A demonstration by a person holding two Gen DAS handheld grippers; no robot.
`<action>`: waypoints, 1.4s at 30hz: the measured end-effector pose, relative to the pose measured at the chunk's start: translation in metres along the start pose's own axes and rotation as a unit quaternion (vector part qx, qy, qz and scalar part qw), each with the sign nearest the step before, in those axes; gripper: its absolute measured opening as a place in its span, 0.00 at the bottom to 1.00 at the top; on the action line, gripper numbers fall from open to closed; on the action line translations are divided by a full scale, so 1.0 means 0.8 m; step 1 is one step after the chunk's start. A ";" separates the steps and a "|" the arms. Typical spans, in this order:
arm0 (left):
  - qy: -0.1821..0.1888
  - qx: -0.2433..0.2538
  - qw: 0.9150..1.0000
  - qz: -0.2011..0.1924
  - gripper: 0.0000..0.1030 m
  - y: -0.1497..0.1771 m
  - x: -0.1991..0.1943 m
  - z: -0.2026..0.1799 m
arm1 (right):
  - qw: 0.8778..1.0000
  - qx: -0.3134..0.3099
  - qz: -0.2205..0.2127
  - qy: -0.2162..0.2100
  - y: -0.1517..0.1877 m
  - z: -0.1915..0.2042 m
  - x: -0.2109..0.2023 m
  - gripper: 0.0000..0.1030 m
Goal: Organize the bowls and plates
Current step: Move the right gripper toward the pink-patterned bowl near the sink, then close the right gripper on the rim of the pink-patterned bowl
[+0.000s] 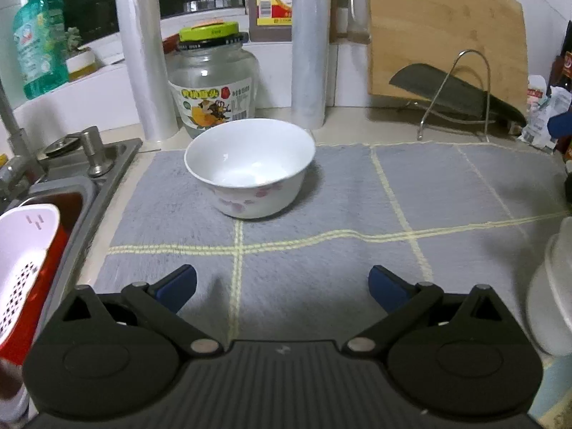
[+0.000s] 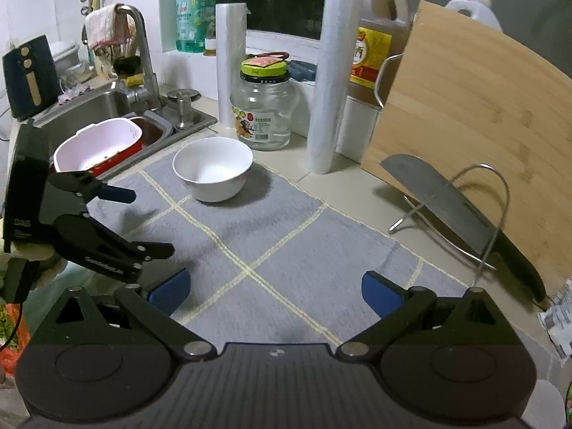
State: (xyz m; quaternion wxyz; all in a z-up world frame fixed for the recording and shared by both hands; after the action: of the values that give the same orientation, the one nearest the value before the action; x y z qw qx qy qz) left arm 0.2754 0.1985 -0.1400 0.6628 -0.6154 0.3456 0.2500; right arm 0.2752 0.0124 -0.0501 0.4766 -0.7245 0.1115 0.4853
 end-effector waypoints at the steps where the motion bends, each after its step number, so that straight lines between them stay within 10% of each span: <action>1: 0.001 0.002 1.000 0.001 0.99 -0.002 0.005 0.002 | 1.000 -0.002 0.002 0.001 -0.004 0.001 0.004 1.00; 30: 0.036 0.017 0.999 -0.008 1.00 -0.019 0.056 0.026 | 0.996 -0.054 0.039 -0.060 -0.119 0.035 0.113 1.00; 42: 0.001 0.006 0.998 -0.069 0.97 -0.043 0.047 0.038 | 0.991 -0.064 0.042 -0.106 -0.158 0.037 0.168 1.00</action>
State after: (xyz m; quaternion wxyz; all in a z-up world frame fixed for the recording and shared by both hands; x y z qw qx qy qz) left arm 0.3298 0.2208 -0.1466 0.6814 -0.6342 0.3049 0.2013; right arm 0.4039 0.1426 -0.0873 0.4176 -0.6929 0.0592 0.5848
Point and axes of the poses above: each gripper's, at about its wrist camera, not at the fingertips, and x roughly the way its jaws point, z to its left, y to its underside, the point moved 5 cm from there along x, roughly the way its jaws point, and after that the axes turned 8 degrees about z, right-handed, at the moved point
